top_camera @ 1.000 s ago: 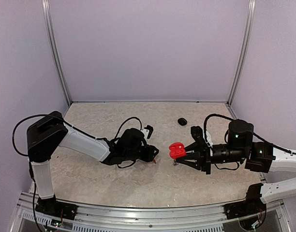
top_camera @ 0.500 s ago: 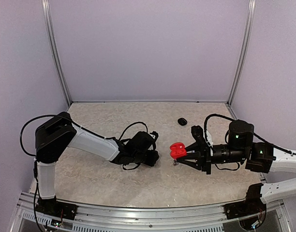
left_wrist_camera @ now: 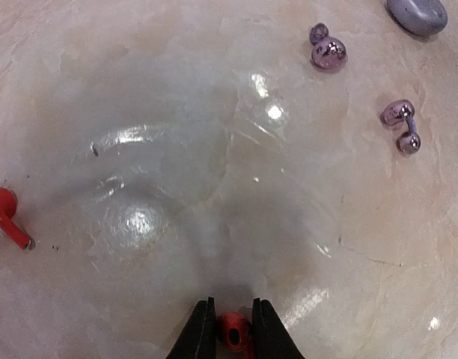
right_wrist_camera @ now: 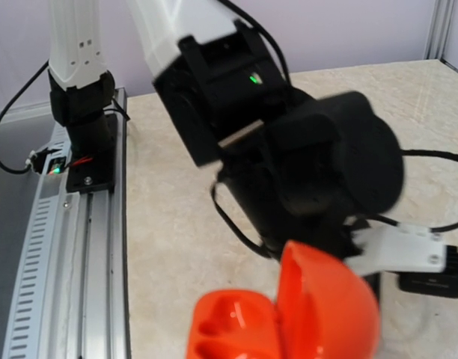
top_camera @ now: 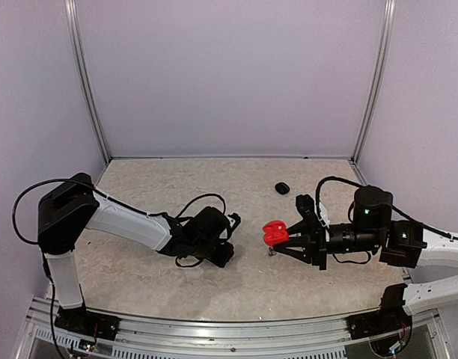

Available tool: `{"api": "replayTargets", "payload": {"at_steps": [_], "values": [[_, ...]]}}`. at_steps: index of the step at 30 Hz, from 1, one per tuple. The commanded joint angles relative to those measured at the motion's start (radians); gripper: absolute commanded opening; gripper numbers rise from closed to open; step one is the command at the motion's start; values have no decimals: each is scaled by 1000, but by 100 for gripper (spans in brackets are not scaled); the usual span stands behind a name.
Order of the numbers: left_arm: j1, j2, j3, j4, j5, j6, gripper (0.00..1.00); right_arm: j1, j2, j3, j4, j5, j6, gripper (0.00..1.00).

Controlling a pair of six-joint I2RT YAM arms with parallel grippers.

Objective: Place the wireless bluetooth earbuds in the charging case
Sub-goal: Pick up the left earbud from the center of the board.

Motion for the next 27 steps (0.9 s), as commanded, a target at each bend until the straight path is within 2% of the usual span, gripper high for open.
{"api": "replayTargets", "payload": {"at_steps": [1, 11, 14, 19, 27], "values": [[-13, -69, -86, -174, 89, 67, 19, -7, -15, -8, 3, -4, 6, 0], [-32, -185, -161, -334, 135, 81, 18, -10, 2, 12, -12, -6, 2, 0], [-38, -210, -165, -378, 135, 67, 23, -9, 13, 17, -13, -9, 2, 0], [-38, -214, -115, -454, 122, 67, 32, -9, 28, 22, -8, -17, 3, 0], [-21, -179, -35, -515, 122, 77, 33, -11, 22, 24, -14, -13, 5, 0]]}}
